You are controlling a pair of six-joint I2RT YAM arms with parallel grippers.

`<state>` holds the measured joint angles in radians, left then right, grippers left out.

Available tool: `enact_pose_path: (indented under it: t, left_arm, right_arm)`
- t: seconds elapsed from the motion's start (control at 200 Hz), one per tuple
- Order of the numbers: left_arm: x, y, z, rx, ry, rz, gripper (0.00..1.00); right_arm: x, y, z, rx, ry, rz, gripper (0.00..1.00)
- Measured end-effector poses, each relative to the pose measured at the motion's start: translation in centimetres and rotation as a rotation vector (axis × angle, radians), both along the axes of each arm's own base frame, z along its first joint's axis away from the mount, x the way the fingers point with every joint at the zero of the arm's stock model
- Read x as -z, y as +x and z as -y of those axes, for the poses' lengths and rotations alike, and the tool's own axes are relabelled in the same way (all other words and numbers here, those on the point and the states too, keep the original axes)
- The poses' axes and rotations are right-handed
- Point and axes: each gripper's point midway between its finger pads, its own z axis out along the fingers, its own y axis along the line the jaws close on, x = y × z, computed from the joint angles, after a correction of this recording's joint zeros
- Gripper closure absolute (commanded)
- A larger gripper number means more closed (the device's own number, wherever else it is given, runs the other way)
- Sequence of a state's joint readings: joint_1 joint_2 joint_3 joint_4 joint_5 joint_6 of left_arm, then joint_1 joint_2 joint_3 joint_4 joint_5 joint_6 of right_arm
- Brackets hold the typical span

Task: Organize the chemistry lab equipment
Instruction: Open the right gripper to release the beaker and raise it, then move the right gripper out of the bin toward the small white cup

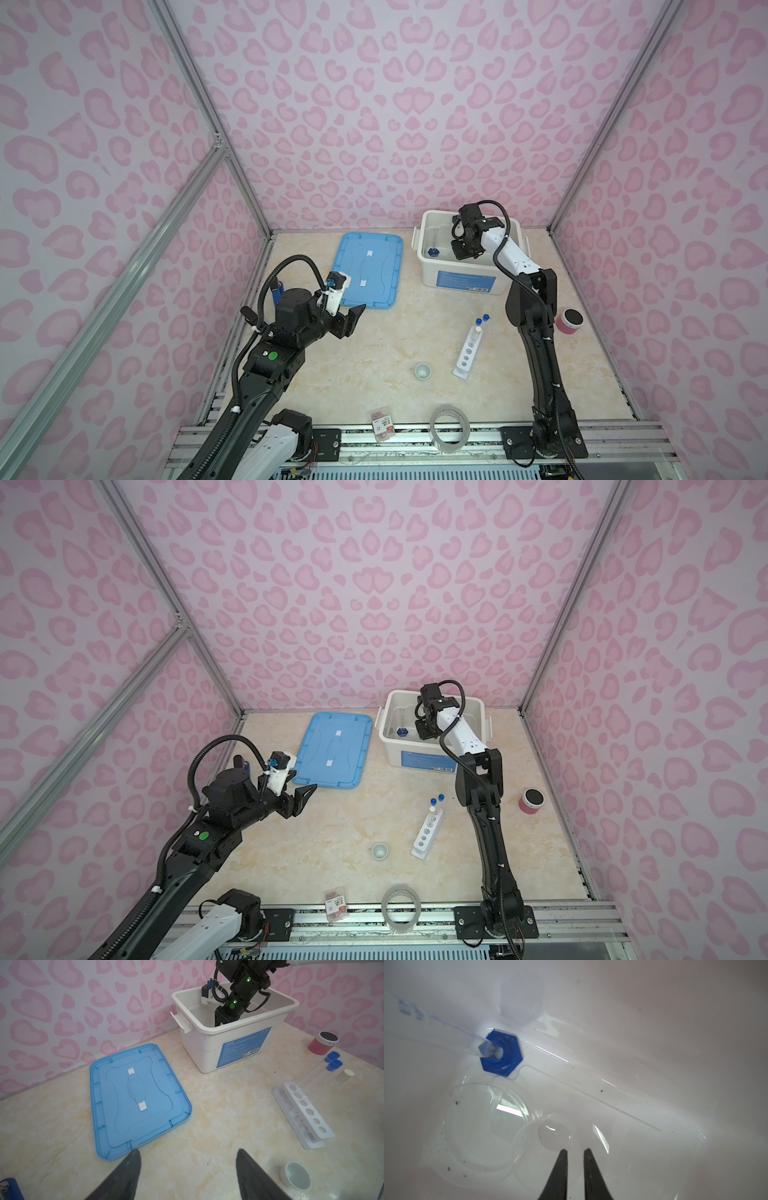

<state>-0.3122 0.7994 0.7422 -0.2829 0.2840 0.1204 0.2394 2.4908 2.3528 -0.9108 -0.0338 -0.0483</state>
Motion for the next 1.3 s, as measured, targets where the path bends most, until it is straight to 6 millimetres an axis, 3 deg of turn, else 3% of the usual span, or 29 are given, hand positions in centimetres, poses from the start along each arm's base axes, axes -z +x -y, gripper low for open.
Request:
enact_pose_path:
  t: [0.2, 0.61, 0.86, 1.3]
  left_arm:
    - [-0.3, -0.1, 0.0, 0.000, -0.003, 0.009, 0.26]
    - [-0.7, -0.5, -0.2, 0.000, -0.009, 0.027, 0.26]
    - [-0.7, -0.7, -0.2, 0.001, -0.009, 0.028, 0.26]
    - [-0.9, -1.0, 0.0, 0.019, -0.019, 0.032, 0.26]
  right_arm:
    - [-0.4, 0.0, 0.0, 0.001, 0.001, 0.004, 0.80]
    - [-3.0, -0.2, 0.0, -0.002, 0.009, 0.041, 0.73]
    - [-5.2, -0.4, 0.1, -0.016, 0.007, 0.065, 0.67]
    - [-10.8, -1.3, 0.5, -0.028, 0.024, 0.138, 0.66]
